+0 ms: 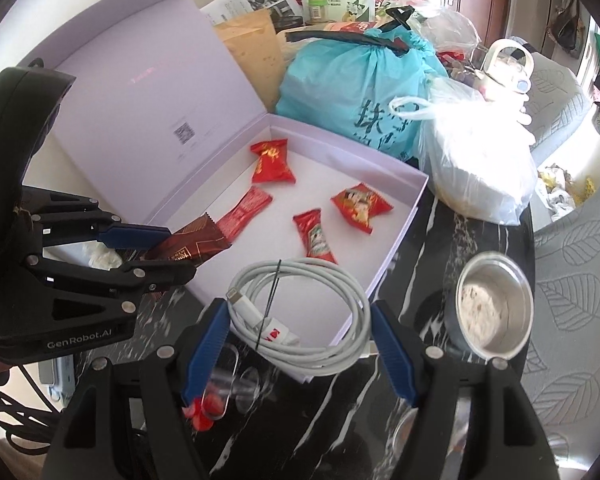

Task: Organize objects
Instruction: 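Lift the Kisses packet with the left tool and carry it into the box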

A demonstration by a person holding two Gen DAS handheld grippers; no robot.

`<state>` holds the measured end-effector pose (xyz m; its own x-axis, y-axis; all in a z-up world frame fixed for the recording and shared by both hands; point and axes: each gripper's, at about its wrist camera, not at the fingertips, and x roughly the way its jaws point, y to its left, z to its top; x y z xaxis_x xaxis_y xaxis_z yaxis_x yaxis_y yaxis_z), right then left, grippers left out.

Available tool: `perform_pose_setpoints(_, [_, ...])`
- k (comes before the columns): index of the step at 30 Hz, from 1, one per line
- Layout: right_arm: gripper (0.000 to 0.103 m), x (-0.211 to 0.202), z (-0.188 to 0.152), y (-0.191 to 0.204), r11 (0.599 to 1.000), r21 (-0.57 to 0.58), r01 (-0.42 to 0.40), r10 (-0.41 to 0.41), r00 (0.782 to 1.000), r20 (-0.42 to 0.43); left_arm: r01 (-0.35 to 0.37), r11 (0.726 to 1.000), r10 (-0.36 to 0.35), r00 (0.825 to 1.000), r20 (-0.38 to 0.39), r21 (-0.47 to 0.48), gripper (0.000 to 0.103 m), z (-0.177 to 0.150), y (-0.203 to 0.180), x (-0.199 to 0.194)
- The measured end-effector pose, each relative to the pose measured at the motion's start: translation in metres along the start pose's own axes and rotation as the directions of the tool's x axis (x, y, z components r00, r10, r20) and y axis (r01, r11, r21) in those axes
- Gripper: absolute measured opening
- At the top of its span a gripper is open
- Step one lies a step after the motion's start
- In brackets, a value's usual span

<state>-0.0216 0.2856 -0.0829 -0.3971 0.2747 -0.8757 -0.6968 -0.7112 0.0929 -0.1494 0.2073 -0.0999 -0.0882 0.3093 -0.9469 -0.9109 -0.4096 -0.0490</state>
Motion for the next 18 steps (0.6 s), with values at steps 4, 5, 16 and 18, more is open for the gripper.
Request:
perform_pose_setpoints(4, [0.072, 0.01, 0.015, -0.007, 1.0, 0.02, 0.003, -0.003, 1.0, 0.002, 0.0, 1.0, 0.0, 1.0, 0.008, 0.003, 0.03, 0.016, 0.007, 0.008])
perform_pose_setpoints(5, [0.072, 0.012, 0.019, -0.008, 1.0, 0.027, 0.003, -0.003, 1.0, 0.004, 0.0, 1.0, 0.0, 1.0, 0.009, 0.003, 0.03, 0.019, 0.009, 0.01])
perform_pose_setpoints(16, [0.072, 0.043, 0.057, -0.021, 0.997, 0.077, 0.016, -0.016, 1.0, 0.005, -0.009, 1.0, 0.009, 1.0, 0.013, 0.006, 0.03, 0.054, 0.034, 0.037])
perform_pose_setpoints(18, [0.072, 0.049, 0.063, -0.024, 0.996, 0.086, 0.022, -0.022, 1.0, 0.002, -0.01, 1.0, 0.01, 1.0, 0.015, 0.011, 0.03, 0.058, 0.037, 0.041])
